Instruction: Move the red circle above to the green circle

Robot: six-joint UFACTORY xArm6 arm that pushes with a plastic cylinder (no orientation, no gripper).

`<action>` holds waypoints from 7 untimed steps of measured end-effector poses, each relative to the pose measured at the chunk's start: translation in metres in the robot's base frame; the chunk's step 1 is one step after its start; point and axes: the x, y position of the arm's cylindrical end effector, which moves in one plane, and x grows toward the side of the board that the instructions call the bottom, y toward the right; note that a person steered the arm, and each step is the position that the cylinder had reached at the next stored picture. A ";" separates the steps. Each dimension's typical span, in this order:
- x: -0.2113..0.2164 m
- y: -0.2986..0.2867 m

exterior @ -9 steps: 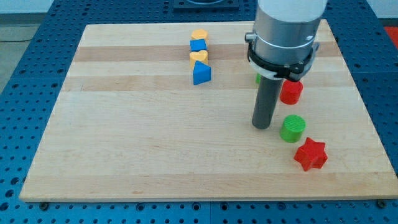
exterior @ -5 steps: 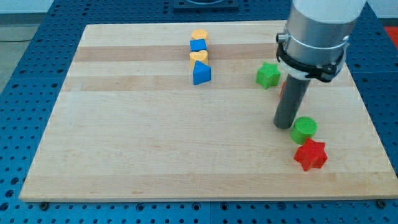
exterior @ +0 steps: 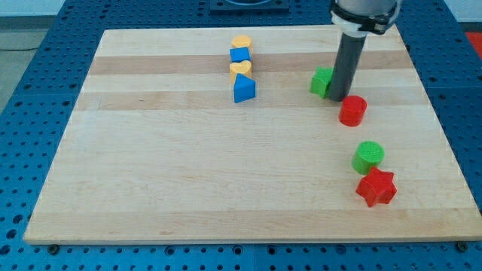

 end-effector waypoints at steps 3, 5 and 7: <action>0.045 0.000; 0.058 0.000; 0.041 -0.004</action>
